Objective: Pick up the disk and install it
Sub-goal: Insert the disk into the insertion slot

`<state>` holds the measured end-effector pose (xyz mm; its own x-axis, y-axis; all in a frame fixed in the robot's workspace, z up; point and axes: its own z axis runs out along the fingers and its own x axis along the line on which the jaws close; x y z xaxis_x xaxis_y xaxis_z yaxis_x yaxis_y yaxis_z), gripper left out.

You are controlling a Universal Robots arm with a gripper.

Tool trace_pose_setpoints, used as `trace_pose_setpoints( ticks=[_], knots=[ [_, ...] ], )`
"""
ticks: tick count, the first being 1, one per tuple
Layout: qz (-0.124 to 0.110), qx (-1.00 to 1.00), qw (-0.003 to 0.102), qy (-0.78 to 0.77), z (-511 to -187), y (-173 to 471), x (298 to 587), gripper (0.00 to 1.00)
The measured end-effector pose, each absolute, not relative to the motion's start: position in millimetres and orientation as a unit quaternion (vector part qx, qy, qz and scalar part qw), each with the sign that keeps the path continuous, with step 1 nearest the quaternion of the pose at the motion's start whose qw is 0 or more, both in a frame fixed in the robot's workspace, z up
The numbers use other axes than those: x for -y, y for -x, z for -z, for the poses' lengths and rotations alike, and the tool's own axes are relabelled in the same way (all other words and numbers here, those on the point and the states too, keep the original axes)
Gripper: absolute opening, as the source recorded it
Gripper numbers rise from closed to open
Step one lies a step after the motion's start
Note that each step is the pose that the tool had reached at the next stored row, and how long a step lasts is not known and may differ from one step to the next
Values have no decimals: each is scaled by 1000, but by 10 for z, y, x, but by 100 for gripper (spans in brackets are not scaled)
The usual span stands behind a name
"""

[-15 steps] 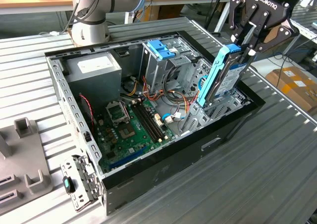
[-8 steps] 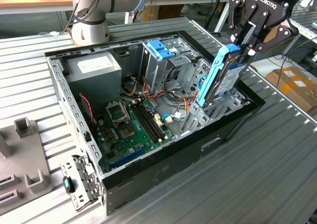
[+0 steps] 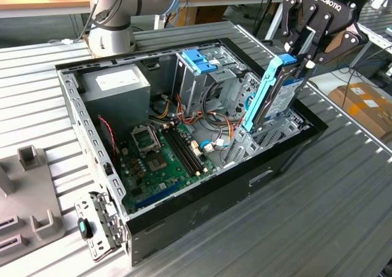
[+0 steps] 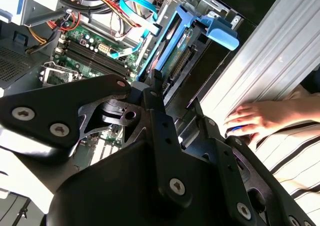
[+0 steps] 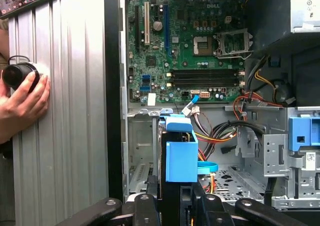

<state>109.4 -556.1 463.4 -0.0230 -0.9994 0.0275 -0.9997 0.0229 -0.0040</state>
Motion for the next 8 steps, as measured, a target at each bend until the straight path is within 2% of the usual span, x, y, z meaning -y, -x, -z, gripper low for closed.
trace_pose_setpoints(
  ticks=[8],
  knots=[
    [-11, 713, 8, -701, -4622, -1094, 5560, 35]
  ],
)
